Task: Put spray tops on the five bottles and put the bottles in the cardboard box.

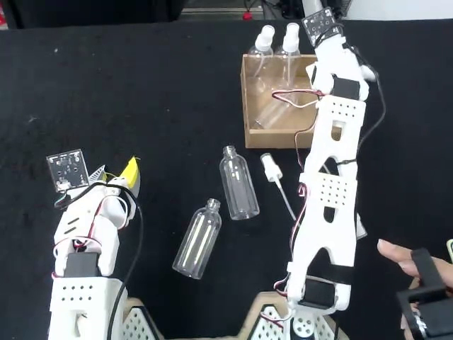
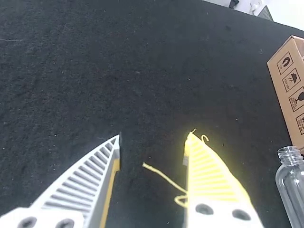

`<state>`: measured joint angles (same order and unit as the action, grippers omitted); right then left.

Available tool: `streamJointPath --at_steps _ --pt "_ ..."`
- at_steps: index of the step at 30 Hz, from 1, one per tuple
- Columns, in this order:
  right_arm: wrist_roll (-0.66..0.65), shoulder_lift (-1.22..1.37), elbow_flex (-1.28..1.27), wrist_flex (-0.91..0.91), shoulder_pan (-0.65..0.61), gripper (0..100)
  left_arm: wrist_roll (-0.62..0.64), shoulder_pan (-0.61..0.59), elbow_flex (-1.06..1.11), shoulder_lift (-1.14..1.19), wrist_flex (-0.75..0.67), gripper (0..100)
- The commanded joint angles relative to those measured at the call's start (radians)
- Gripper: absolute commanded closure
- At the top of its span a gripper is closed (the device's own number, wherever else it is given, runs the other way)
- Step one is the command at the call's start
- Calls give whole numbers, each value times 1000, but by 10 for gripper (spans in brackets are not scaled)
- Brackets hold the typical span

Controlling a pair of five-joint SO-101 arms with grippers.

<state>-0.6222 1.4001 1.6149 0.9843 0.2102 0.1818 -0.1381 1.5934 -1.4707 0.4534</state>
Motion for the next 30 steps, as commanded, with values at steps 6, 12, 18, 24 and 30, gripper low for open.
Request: streamJointPath --at_steps 6,12,18,24,30 --pt "-8 -108 50 3 -3 740 2 5 -13 -12 -21 787" --pt "-8 -61 54 -84 -3 741 2 8 -13 -12 -23 787" --pt "-14 -28 53 -127 -14 762 2 12 -13 -12 -23 787" --pt "-15 -24 51 -121 -26 769 2 12 -13 -12 -21 787" --pt "-15 -22 28 -120 -35 767 2 12 -13 -12 -21 787"
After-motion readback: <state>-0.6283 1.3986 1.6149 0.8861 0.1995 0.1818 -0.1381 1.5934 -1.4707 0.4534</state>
